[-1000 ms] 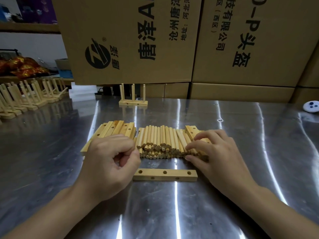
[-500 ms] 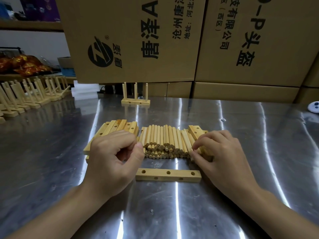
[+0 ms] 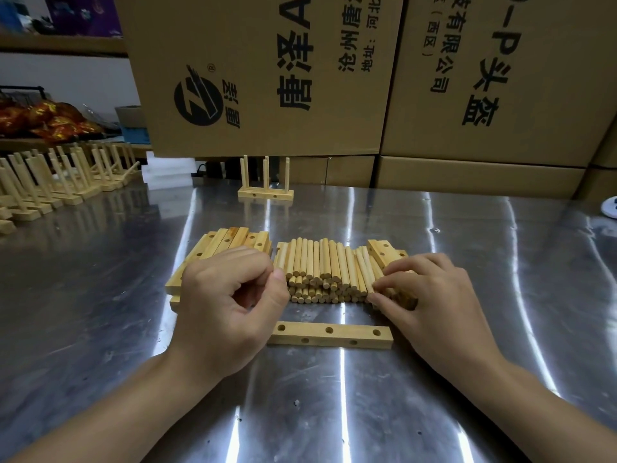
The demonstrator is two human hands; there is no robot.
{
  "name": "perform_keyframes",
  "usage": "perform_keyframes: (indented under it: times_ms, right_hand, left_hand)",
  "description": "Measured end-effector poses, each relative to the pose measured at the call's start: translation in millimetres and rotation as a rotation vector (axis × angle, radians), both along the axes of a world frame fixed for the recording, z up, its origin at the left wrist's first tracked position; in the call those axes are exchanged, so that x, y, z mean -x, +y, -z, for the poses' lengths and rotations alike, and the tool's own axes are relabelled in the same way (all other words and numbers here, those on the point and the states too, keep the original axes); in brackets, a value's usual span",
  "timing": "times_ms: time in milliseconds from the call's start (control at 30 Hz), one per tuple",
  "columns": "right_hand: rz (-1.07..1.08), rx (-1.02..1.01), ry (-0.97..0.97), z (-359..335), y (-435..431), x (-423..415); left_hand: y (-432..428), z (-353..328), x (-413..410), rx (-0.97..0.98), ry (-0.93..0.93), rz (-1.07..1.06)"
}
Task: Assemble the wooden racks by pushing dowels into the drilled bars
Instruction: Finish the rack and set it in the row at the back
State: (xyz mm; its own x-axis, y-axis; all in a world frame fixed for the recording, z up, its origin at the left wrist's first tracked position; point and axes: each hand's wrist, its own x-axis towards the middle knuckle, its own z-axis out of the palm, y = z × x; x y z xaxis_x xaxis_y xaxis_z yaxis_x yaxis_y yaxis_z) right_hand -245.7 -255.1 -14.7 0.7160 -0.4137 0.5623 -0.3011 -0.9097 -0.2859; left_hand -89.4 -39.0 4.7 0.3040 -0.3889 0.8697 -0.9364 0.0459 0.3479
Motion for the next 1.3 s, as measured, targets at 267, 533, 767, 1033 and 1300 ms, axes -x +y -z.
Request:
perform_keyframes:
  times_ms: [267, 533, 767, 1033, 1300]
  right_hand:
    - [-0.01, 0.056, -0.063, 0, 2, 1]
    - [-0.007, 0.04, -0.055, -2, 6, 1]
    - [-0.121, -0.366, -0.557, -22, 4, 16]
    - [-0.446, -0.73, -0.599, -26, 21, 18]
    - [-0.454, -0.68, -0.566, -21, 21, 16]
  left_hand:
    - [-1, 1, 0, 0.001, 0.008, 0.005]
    - [-1, 3, 2, -0.009, 0.021, 0.032]
    - [-4, 6, -1, -0.081, 0.067, 0.038]
    - [-5, 7, -1, -0.077, 0.242, 0.108]
    - [-3, 5, -1, -0.077, 0.227, 0.118]
